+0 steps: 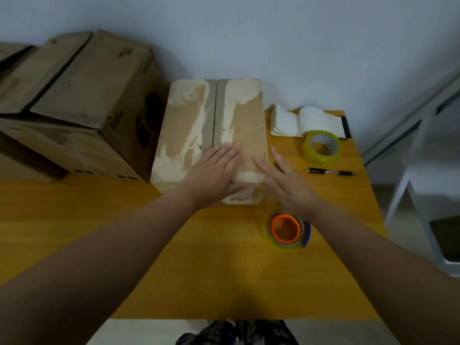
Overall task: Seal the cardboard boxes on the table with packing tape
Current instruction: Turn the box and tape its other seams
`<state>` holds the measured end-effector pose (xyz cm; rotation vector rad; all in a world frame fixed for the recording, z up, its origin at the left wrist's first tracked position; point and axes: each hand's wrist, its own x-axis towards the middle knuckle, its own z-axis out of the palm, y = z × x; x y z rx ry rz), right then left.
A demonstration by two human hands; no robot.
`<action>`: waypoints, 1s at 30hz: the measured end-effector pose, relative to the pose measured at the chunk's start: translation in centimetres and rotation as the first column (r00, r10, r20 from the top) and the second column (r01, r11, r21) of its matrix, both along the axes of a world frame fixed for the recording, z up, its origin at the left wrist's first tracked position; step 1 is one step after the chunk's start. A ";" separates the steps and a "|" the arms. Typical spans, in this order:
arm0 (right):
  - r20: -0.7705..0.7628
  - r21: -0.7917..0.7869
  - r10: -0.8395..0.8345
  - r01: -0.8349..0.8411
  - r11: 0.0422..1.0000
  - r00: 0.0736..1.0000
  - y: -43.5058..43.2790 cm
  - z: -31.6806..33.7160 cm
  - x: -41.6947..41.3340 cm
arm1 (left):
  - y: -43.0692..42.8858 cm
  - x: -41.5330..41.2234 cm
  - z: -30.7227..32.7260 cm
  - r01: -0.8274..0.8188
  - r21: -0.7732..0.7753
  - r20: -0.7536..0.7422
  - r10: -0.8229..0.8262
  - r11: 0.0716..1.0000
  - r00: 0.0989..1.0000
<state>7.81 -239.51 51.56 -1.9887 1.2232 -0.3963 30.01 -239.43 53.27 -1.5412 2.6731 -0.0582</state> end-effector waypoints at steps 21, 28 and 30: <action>0.314 0.495 -0.692 0.511 0.703 0.649 0.8 -2.2 5.9 | -0.4 -4.1 -2.2 -0.048 -0.191 -0.012 0.047 0.980 0.999; 0.240 0.332 -0.667 0.586 0.740 0.706 1.2 -2.5 6.0 | 1.5 5.1 -2.0 -0.054 -0.060 0.017 0.055 0.997 0.998; 0.280 0.369 -0.658 0.555 0.746 0.699 1.3 -2.3 6.2 | 2.3 8.6 -1.7 -0.122 -0.017 -0.008 0.122 0.992 0.992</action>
